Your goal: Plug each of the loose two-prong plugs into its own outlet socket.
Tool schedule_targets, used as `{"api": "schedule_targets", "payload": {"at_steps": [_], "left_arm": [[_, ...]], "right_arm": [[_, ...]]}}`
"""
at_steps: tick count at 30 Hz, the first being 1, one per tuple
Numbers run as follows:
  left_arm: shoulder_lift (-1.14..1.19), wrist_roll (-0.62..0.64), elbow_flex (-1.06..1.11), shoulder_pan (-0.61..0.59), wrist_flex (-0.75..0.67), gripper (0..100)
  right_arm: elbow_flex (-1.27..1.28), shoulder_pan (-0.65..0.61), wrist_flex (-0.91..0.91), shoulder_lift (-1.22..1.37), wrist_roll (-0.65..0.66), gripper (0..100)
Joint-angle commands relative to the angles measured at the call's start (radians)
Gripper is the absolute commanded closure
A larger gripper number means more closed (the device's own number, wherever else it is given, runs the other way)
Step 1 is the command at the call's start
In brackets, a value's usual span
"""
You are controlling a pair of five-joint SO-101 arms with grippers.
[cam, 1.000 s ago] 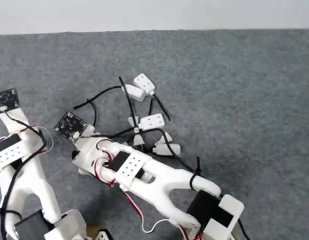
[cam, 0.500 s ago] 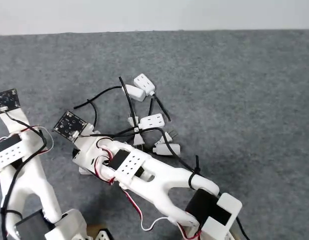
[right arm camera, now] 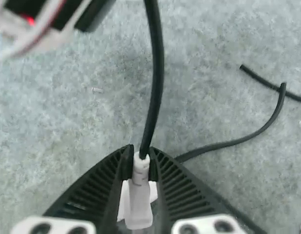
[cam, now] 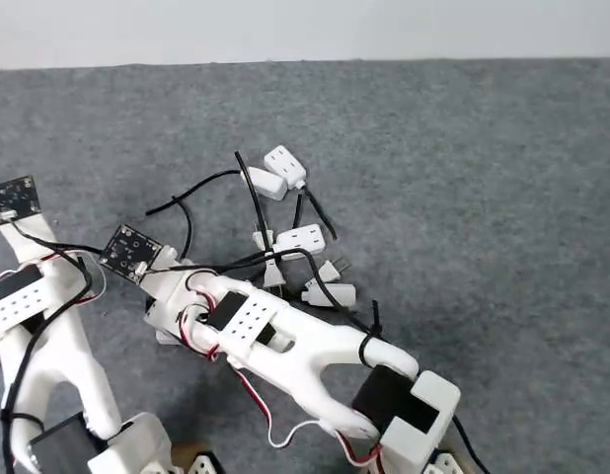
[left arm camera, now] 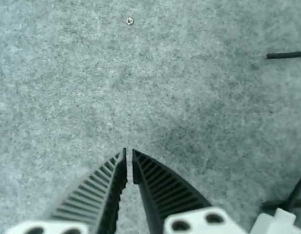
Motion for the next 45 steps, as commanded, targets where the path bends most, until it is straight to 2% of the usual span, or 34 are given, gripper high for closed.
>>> {"api": "schedule_targets", "payload": {"at_steps": [1,10,13,17,23,25,30,32,34,39,45], "left_arm": [[-0.003,0.000,-0.041,0.003,0.002,99],[-0.002,-0.011,-0.038,0.018,0.002,99],[-0.002,-0.018,-0.038,0.020,0.002,99],[-0.002,-0.023,-0.027,0.038,0.002,99],[-0.002,-0.038,-0.024,0.040,0.002,99],[-0.002,-0.043,-0.024,0.041,0.002,99],[-0.002,-0.043,-0.024,0.041,0.002,99],[-0.002,-0.043,-0.024,0.041,0.002,99],[-0.002,-0.043,-0.024,0.041,0.002,99],[-0.002,-0.044,-0.024,0.041,0.002,99],[-0.002,-0.044,-0.024,0.041,0.002,99]], "right_arm": [[-0.046,0.031,0.130,-0.142,-0.092,99.1],[0.160,0.076,0.499,-0.435,-0.299,99.1],[0.321,0.101,0.461,-0.489,-0.305,99.1],[0.425,0.203,0.341,-0.495,-0.275,98.4],[0.414,0.271,0.351,-0.429,-0.279,79.8],[0.394,0.272,0.357,-0.412,-0.279,77.9],[0.319,0.278,0.464,-0.452,-0.276,79.6],[0.304,0.278,0.515,-0.496,-0.275,87.1],[0.308,0.278,0.524,-0.530,-0.273,98.7],[0.361,0.278,0.460,-0.518,-0.259,94.2],[0.328,0.271,0.438,-0.394,-0.061,93.9]]}}
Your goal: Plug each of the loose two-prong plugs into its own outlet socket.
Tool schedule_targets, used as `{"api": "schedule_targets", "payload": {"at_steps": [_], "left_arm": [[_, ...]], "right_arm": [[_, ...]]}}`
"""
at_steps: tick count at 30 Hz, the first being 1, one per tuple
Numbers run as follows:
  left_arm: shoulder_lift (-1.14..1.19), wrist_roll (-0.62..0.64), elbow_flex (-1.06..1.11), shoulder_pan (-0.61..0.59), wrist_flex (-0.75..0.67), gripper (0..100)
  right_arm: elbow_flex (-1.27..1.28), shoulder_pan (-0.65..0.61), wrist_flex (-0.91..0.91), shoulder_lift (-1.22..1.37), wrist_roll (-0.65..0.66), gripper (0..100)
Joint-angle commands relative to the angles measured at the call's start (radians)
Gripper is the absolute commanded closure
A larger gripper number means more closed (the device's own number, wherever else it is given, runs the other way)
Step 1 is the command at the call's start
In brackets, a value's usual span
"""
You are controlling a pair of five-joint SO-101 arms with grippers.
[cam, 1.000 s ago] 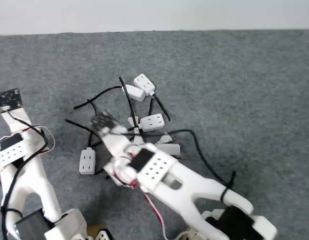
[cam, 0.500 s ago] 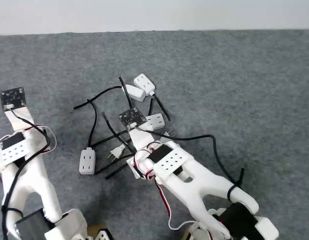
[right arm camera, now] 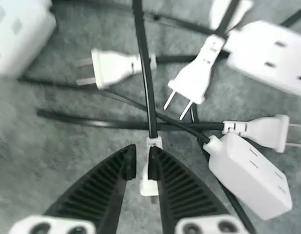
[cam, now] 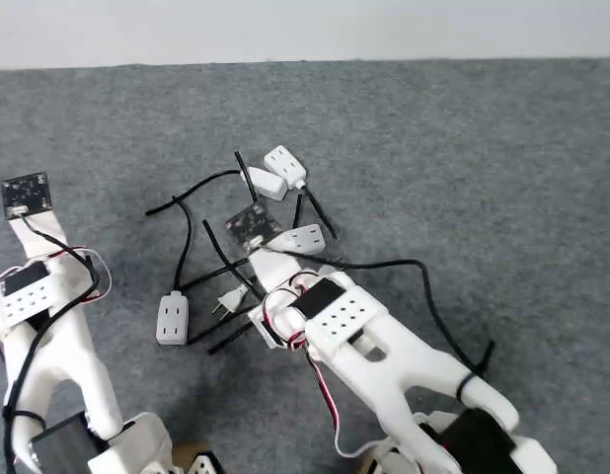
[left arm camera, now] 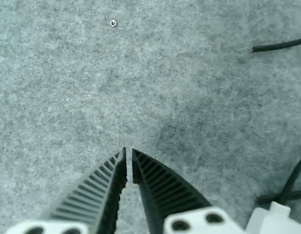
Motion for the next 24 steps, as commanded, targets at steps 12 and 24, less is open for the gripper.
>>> {"api": "schedule_targets", "payload": {"at_steps": [12,24], "left_arm": [[-0.005,-0.028,-0.022,0.009,0.002,99],[-0.005,-0.029,-0.022,0.009,0.002,99]], "right_arm": [[-0.149,0.012,0.039,0.170,0.146,83.1],[-0.247,0.013,0.067,0.292,0.193,83.3]]}}
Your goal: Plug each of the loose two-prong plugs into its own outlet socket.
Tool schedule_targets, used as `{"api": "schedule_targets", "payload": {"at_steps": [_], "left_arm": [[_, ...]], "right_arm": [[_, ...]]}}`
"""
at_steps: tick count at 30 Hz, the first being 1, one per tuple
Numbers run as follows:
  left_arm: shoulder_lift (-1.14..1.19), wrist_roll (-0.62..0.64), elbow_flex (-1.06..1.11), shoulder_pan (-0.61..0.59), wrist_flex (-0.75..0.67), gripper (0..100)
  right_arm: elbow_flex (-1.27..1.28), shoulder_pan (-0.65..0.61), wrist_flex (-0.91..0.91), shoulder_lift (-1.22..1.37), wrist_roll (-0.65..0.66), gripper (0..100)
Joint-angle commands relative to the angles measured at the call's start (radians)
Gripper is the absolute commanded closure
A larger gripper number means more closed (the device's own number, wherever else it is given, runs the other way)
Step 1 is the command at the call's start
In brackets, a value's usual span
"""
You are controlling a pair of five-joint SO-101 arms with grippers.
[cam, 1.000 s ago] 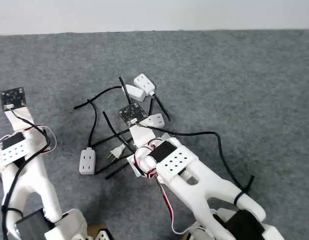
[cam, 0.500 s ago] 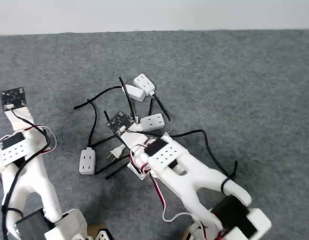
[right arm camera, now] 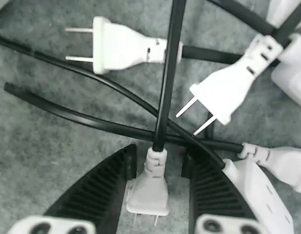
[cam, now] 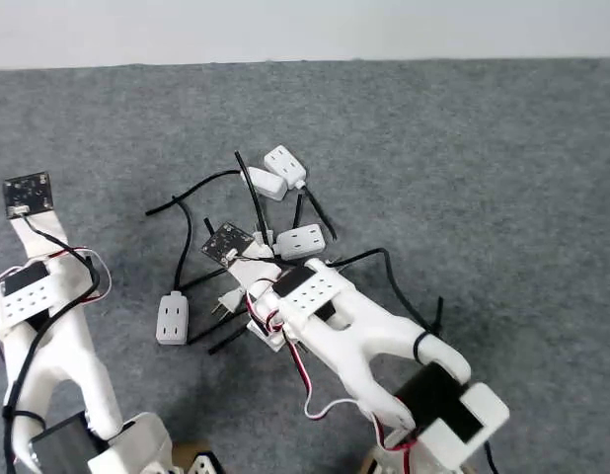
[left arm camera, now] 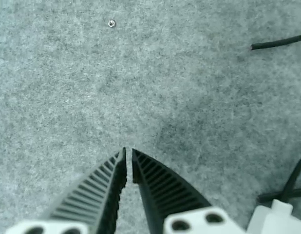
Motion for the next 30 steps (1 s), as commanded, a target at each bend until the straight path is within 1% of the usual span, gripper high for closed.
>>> {"api": "schedule_targets", "payload": {"at_steps": [1,7,9,12,13,14,17,20,24,28,30], "left_arm": [[-0.005,-0.008,-0.022,0.009,0.002,99],[-0.005,-0.008,-0.022,0.009,0.002,99],[-0.005,-0.008,-0.021,0.020,0.002,99],[-0.005,-0.009,-0.021,0.025,0.002,99],[-0.005,-0.009,-0.021,0.025,0.002,99],[-0.005,-0.009,-0.021,0.025,0.002,99],[-0.005,-0.009,-0.021,0.025,0.003,99],[-0.005,-0.009,-0.021,0.038,0.006,99],[-0.005,-0.009,-0.015,0.055,0.006,99],[0.014,-0.011,-0.019,0.080,0.012,99],[0.054,-0.051,-0.059,0.095,0.058,99]], "right_arm": [[-0.095,0.012,0.042,0.019,0.009,83.3],[-0.130,0.033,0.068,0.047,0.005,83.5],[-0.130,0.033,0.068,0.045,0.005,86.8],[-0.133,0.035,0.068,0.044,0.009,97.6],[-0.137,0.035,0.068,0.041,0.009,99.8],[-0.137,0.036,0.071,0.035,0.011,98.4],[-0.143,0.054,0.107,-0.008,0.009,98.9],[-0.138,0.059,0.139,-0.110,0.009,99.1],[-0.144,0.042,0.193,-0.314,0.005,99.1],[-0.152,0.010,0.180,-0.519,0.003,99.1],[-0.178,-0.008,0.156,-0.576,0.003,99.1]]}}
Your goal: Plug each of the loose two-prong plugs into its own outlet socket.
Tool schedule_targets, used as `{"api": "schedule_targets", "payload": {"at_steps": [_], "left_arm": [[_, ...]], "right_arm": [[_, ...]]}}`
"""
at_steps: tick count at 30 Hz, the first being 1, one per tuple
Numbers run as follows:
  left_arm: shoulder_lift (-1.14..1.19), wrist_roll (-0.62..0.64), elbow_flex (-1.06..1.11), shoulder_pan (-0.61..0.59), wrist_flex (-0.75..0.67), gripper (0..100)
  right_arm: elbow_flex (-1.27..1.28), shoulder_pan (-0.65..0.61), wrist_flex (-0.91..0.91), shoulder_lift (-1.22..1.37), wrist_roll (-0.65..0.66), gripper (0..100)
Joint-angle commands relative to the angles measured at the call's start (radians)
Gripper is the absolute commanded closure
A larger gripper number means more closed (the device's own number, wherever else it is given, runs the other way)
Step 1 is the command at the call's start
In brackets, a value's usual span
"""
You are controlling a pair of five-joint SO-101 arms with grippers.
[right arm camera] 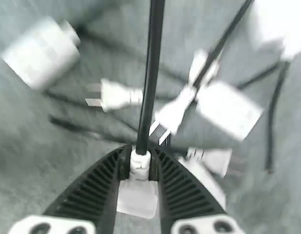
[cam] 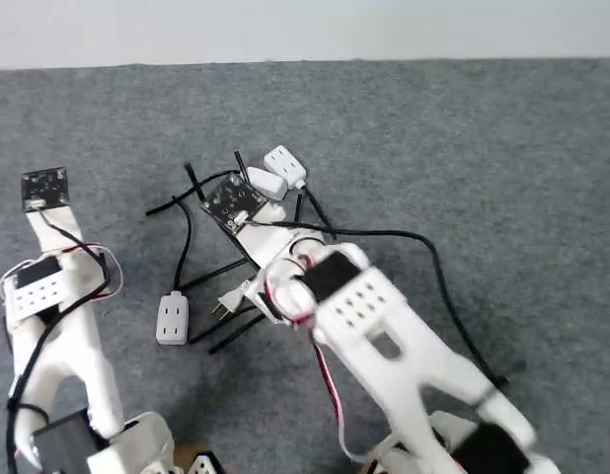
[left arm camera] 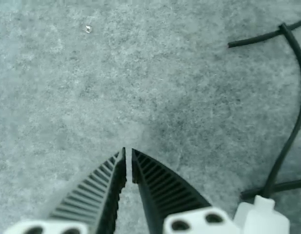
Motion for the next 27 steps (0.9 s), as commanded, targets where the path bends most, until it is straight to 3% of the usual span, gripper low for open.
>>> {"api": "schedule_targets", "payload": {"at_steps": [1,5,11,17,27], "left_arm": [[0.054,-0.074,-0.081,0.035,0.084,99],[0.092,-0.232,-0.102,0.123,0.161,99],[-0.097,-0.540,0.099,0.296,0.106,99],[-0.334,-0.594,0.291,0.377,0.044,99],[-0.379,-0.664,0.344,0.396,0.048,99]], "right_arm": [[-0.101,-0.038,-0.045,-0.145,-0.002,99.1],[-0.106,-0.113,-0.111,-0.154,-0.038,99.1],[0.002,-0.168,-0.188,-0.157,-0.071,99.1],[0.037,-0.168,-0.213,-0.165,-0.075,99.1],[0.032,-0.168,-0.182,-0.165,-0.100,99.1]]}}
